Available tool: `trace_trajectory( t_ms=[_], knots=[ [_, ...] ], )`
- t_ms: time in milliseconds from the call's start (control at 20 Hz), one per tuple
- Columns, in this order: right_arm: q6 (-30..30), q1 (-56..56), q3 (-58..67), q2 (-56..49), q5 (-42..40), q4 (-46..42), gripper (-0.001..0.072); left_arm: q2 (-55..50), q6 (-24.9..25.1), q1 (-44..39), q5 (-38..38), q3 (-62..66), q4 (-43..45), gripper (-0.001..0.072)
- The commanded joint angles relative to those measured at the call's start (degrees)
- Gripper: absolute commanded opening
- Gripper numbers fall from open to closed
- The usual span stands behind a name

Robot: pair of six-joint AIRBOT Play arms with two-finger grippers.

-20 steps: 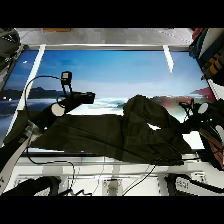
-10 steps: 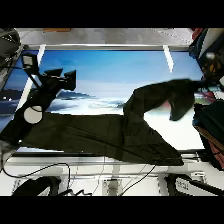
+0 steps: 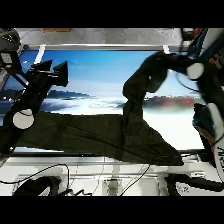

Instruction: Fold the clothes and pants, and hang the long-sleeved shirts on hangers.

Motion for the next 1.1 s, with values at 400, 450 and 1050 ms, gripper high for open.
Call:
trace_trajectory(
  t_ms=[400, 450, 1050],
  knots=[
    [-0.2, 12.7, 0.3, -11.7, -19.6, -1.4, 0.0624, 0.2, 0.0, 0.1, 0.3, 0.0, 0.0, 0.0597],
    [-0.2, 11.7, 0.3, -11.0, -17.6, -2.4, 0.0624, 0.2, 0.0, 0.1, 0.3, 0.0, 0.0, 0.0597],
    [-0.2, -14.2, -3.4, 7.8, 51.1, -1.8, 0.0029, 0.2, 0.0, 0.0, -15.7, 0.0, 0.0, 0.0227]
  ],
)
